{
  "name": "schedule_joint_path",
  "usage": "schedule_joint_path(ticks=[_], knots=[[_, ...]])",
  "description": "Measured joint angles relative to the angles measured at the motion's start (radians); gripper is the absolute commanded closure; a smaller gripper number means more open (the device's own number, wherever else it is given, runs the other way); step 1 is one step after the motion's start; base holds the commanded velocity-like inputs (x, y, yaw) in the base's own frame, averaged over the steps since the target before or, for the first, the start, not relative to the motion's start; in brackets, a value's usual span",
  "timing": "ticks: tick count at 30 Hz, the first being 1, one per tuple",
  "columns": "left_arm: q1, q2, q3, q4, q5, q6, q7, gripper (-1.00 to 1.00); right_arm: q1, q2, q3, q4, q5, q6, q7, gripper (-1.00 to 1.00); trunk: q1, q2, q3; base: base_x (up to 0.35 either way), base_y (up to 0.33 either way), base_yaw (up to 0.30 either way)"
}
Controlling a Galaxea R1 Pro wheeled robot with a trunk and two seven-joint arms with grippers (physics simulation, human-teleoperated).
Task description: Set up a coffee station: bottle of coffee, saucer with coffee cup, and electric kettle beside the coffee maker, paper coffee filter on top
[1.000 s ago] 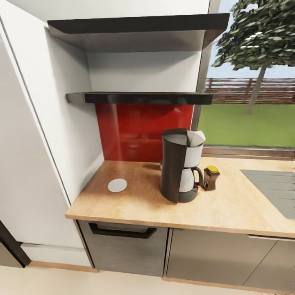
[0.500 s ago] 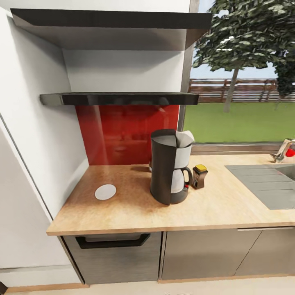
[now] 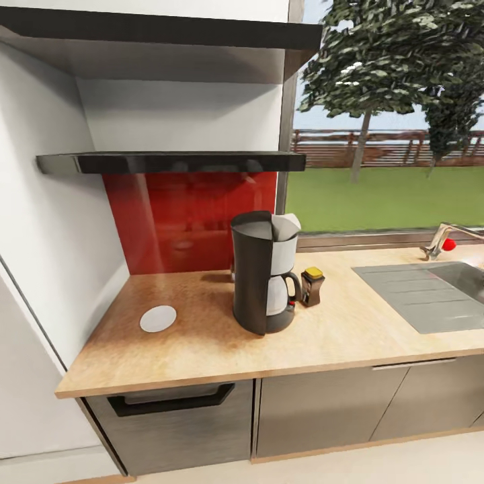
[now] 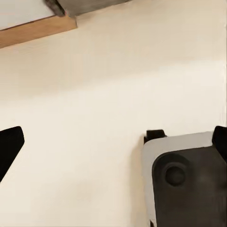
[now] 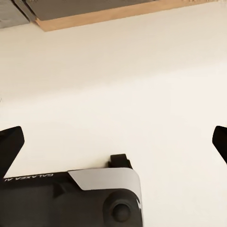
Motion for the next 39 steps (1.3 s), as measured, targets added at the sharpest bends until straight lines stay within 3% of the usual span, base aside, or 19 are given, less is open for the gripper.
schedule_joint_path(ticks=[2, 3, 4, 8, 11, 15, 16, 19, 24, 31, 39], knots=[[0.0, 0.003, 0.0, -0.059, -0.001, 0.002, -0.06, -1.0, 0.0, 0.002, 0.006, -0.001, 0.002, 0.0, 0.006, -1.0, 0.0, 0.0, 0.0, 0.0, 0.0, -0.002], [0.0, 0.006, 0.002, -0.112, 0.0, 0.005, -0.127, -1.0, 0.0, 0.005, 0.024, -0.003, 0.013, -0.002, 0.032, -1.0, 0.0, 0.0, 0.0, 0.0, 0.0, 0.0], [-0.001, 0.012, 0.006, -0.198, 0.002, 0.011, -0.233, -1.0, 0.0, 0.012, 0.087, -0.008, 0.061, -0.012, 0.123, -1.0, 0.0, 0.0, 0.0, 0.0, 0.0, 0.0], [0.0, 0.021, 0.043, -0.354, 0.007, 0.014, -0.348, -1.0, 0.0, 0.018, 0.15, -0.059, 0.114, -0.125, 0.302, -1.0, 0.0, 0.0, 0.0, 0.0, 0.0, 0.0], [-0.001, 0.021, 0.101, -0.461, 0.025, 0.019, -0.421, -1.0, 0.0, 0.026, 0.162, -0.12, 0.137, -0.231, 0.366, -1.0, 0.0, 0.0, 0.0, 0.0, 0.0, 0.0], [-0.001, 0.02, 0.147, -0.566, 0.055, 0.047, -0.452, -1.0, 0.0, 0.033, 0.165, -0.18, 0.144, -0.269, 0.435, -1.0, 0.0, 0.0, 0.0, 0.0, 0.0, 0.0], [-0.001, 0.021, 0.158, -0.626, 0.072, 0.091, -0.458, -1.0, 0.0, 0.049, 0.165, -0.214, 0.146, -0.275, 0.482, -1.0, 0.0, 0.0, 0.0, 0.0, 0.0, 0.0], [-0.001, 0.023, 0.166, -0.735, 0.099, 0.18, -0.467, -1.0, 0.0, 0.079, 0.164, -0.283, 0.148, -0.279, 0.537, -1.0, 0.0, 0.0, 0.0, 0.0, 0.0, 0.0], [-0.012, 0.024, 0.183, -0.892, 0.122, 0.288, -0.473, -1.0, 0.0, 0.108, 0.165, -0.383, 0.147, -0.28, 0.564, -1.0, 0.0, 0.0, 0.0, 0.0, 0.0, 0.0], [-0.099, 0.028, 0.232, -0.935, 0.125, 0.402, -0.477, -1.0, 0.0, 0.131, 0.166, -0.499, 0.145, -0.277, 0.585, -1.0, 0.0, 0.0, 0.0, 0.0, 0.0, 0.0], [-0.188, 0.042, 0.235, -0.94, 0.125, 0.508, -0.479, -1.0, 0.0, 0.131, 0.167, -0.614, 0.143, -0.258, 0.603, -1.0, 0.0, 0.0, 0.0, 0.0, 0.0, 0.0]])
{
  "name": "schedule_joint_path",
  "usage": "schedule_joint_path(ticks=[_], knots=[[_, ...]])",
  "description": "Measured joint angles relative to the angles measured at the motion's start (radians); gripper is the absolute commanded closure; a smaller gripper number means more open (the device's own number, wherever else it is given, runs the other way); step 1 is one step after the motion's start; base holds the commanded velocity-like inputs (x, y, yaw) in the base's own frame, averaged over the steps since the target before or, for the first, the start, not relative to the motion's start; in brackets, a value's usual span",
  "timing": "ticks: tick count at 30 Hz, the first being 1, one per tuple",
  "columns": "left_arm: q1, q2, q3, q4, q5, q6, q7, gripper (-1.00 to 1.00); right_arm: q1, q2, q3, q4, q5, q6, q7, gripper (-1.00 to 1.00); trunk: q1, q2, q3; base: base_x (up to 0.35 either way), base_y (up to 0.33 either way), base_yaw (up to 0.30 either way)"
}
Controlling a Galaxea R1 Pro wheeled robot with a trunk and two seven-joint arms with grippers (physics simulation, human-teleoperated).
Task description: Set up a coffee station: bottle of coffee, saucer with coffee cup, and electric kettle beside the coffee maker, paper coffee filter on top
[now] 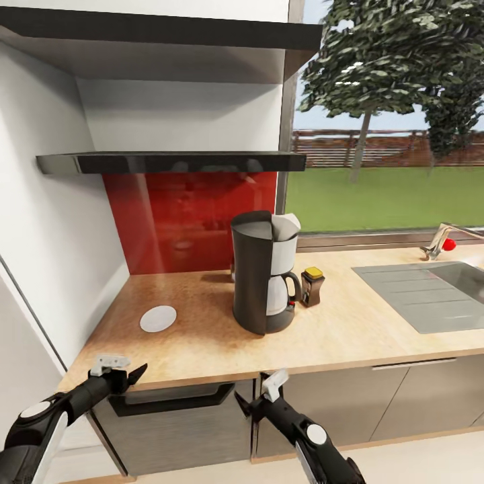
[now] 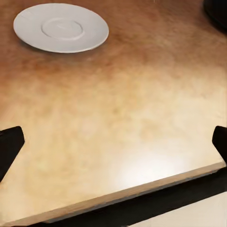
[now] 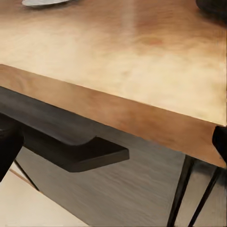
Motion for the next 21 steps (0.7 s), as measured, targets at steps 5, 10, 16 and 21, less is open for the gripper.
schedule_joint_path(ticks=[5, 10, 16, 21], knots=[[-0.032, 0.009, 0.0, -0.001, 0.0, 0.038, 0.0, -1.0, 0.0, 0.0, 0.003, -0.054, -0.001, 0.045, 0.002, -1.0, 0.0, 0.0, 0.0, 0.0, 0.0, 0.0], [-0.071, 0.013, 0.0, -0.001, -0.001, 0.08, 0.0, -1.0, 0.0, 0.0, 0.072, -0.169, -0.015, 0.153, 0.0, -1.0, 0.0, 0.0, 0.0, 0.0, 0.0, 0.0], [-0.152, 0.015, 0.0, 0.004, -0.009, 0.203, 0.0, -1.0, -0.001, 0.0, 0.1, -0.265, -0.069, 0.337, -0.021, -1.0, 0.0, 0.0, 0.0, 0.0, 0.0, 0.0], [-0.291, 0.026, -0.01, 0.012, -0.012, 0.431, 0.002, -1.0, -0.002, 0.0, 0.127, -0.45, -0.325, 0.609, -0.301, -1.0, 0.0, 0.0, 0.0, 0.0, 0.0, 0.0]])
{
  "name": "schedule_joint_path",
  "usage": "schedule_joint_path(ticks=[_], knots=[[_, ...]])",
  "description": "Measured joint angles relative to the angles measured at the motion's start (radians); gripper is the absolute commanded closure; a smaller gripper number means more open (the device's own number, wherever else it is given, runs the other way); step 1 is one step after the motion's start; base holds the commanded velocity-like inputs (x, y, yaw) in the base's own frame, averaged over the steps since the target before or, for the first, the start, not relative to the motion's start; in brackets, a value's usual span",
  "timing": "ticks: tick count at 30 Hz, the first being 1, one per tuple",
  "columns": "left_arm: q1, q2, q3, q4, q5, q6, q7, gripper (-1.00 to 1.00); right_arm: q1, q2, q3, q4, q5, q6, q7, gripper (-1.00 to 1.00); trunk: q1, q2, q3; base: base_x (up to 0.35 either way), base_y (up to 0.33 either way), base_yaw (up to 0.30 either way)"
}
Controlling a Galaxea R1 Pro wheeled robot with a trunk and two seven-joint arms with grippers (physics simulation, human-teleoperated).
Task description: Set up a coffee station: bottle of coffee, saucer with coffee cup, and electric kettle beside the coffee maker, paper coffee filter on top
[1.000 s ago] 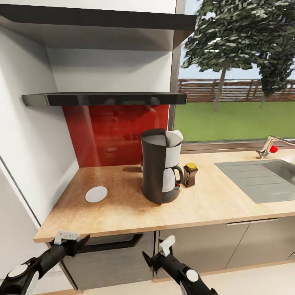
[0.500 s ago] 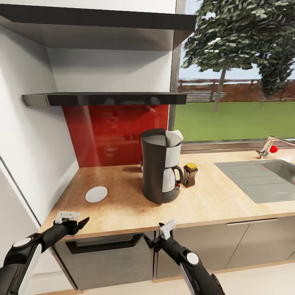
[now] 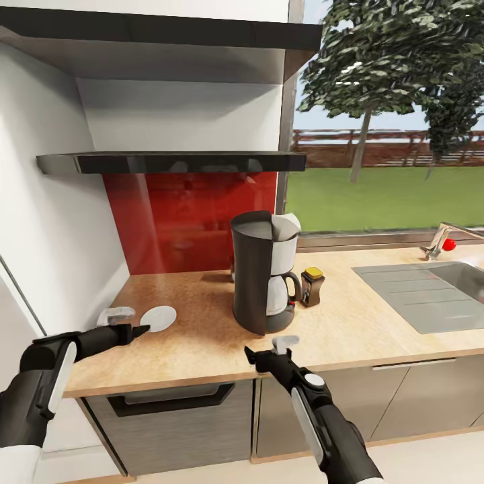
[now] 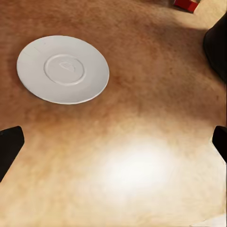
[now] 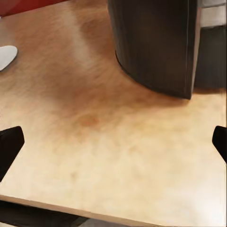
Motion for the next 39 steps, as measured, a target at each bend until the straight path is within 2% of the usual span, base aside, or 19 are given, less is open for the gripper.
schedule_joint_path(ticks=[4, 6, 7, 8, 10, 13, 15, 22, 29, 39], knots=[[-0.059, 0.002, -0.004, 0.002, -0.002, 0.092, 0.002, -1.0, -0.001, 0.0, 0.079, -0.038, -0.083, 0.033, -0.136, -1.0, 0.0, 0.0, 0.0, 0.0, 0.0, 0.0], [-0.086, 0.006, -0.008, 0.005, -0.002, 0.115, 0.002, -1.0, -0.002, 0.0, 0.117, -0.045, -0.132, 0.039, -0.214, -1.0, 0.0, 0.0, 0.0, 0.0, 0.0, 0.0], [-0.124, 0.016, -0.028, 0.038, -0.001, 0.13, 0.001, -1.0, -0.002, 0.0, 0.161, -0.045, -0.253, 0.045, -0.306, -1.0, 0.0, 0.0, 0.0, 0.0, 0.0, 0.0], [-0.134, 0.021, -0.035, 0.054, -0.002, 0.134, 0.001, -1.0, -0.003, 0.0, 0.176, -0.043, -0.29, 0.046, -0.33, -1.0, 0.0, 0.0, 0.0, 0.0, 0.0, 0.0], [-0.143, 0.027, -0.043, 0.078, -0.002, 0.139, 0.0, -1.0, -0.003, 0.0, 0.201, -0.042, -0.327, 0.046, -0.36, -1.0, 0.0, 0.0, 0.0, 0.0, 0.0, 0.0], [-0.149, 0.031, -0.049, 0.117, -0.002, 0.143, 0.0, -1.0, -0.003, 0.0, 0.237, -0.041, -0.357, 0.045, -0.394, -1.0, 0.0, 0.0, 0.0, 0.0, 0.0, 0.0], [-0.151, 0.033, -0.053, 0.131, -0.002, 0.144, -0.001, -1.0, -0.003, 0.0, 0.246, -0.04, -0.367, 0.045, -0.403, -1.0, 0.0, 0.0, 0.0, 0.0, 0.0, 0.0], [-0.149, 0.033, -0.06, 0.156, -0.001, 0.146, -0.002, -1.0, -0.003, 0.0, 0.255, -0.04, -0.408, 0.046, -0.411, -1.0, 0.0, 0.0, 0.0, 0.0, 0.0, 0.0], [-0.143, 0.033, -0.06, 0.177, -0.001, 0.146, -0.002, -1.0, -0.001, 0.0, 0.258, -0.039, -0.48, 0.049, -0.41, -1.0, 0.0, 0.0, 0.0, 0.002, 0.0, 0.0], [-0.151, 0.034, -0.058, 0.178, -0.001, 0.148, -0.002, -1.0, -0.001, 0.0, 0.259, -0.039, -0.486, 0.049, -0.408, -1.0, 0.0, 0.0, 0.0, 0.184, 0.078, 0.0]])
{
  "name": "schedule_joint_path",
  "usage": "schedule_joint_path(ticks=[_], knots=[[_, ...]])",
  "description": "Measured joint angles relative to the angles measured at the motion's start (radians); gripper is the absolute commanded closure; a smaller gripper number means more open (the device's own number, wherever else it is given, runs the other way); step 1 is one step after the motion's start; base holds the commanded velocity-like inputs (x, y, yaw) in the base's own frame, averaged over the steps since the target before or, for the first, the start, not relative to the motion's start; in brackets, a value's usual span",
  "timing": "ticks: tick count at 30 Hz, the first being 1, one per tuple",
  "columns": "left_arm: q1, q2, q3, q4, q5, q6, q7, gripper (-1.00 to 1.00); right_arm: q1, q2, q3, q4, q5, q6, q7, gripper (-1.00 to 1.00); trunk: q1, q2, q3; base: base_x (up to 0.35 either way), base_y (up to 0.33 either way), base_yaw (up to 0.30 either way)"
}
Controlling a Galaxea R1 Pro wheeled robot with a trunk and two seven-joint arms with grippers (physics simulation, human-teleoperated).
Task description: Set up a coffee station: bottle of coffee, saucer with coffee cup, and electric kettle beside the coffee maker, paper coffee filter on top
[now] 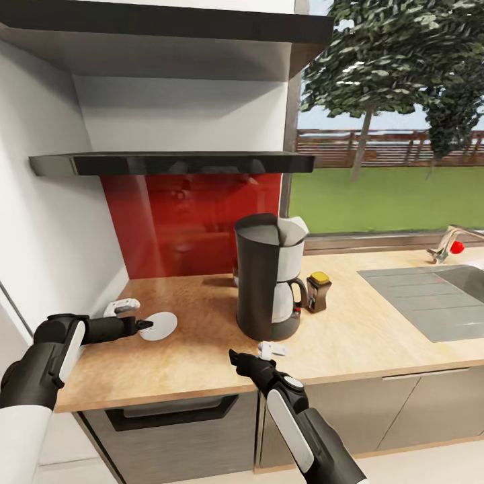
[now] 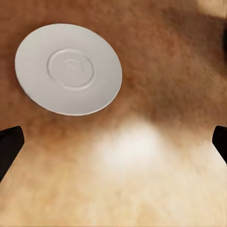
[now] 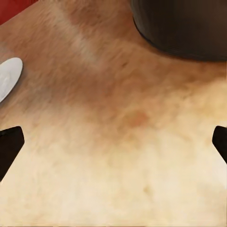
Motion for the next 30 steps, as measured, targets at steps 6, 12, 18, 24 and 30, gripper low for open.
schedule_joint_path(ticks=[6, 12, 18, 24, 30], knots=[[-0.009, 0.0, 0.0, 0.0, 0.0, 0.001, 0.0, -1.0, 0.0, 0.0, 0.0, 0.001, 0.0, -0.001, 0.001, -1.0, 0.0, 0.0, 0.0, 0.234, 0.14, 0.0], [-0.035, 0.002, 0.0, 0.001, 0.0, 0.006, 0.0, -1.0, 0.0, 0.0, 0.001, 0.0, 0.0, -0.001, 0.001, -1.0, 0.0, 0.0, 0.0, 0.049, 0.028, 0.0], [-0.124, 0.014, 0.001, 0.121, -0.001, 0.018, -0.001, -1.0, 0.0, 0.0, 0.043, -0.001, -0.061, 0.0, 0.001, -1.0, 0.001, 0.0, 0.0, 0.005, 0.003, 0.0], [-0.21, 0.05, 0.0, 0.307, 0.0, 0.019, -0.002, -1.0, 0.0, 0.0, 0.102, -0.004, -0.192, 0.003, 0.0, -1.0, 0.0, 0.0, 0.0, 0.0, 0.0, 0.0], [-0.251, 0.057, -0.001, 0.36, 0.0, 0.02, -0.001, -1.0, 0.0, 0.0, 0.144, -0.01, -0.223, 0.002, 0.0, -1.0, 0.0, 0.0, 0.0, 0.0, 0.0, 0.0]])
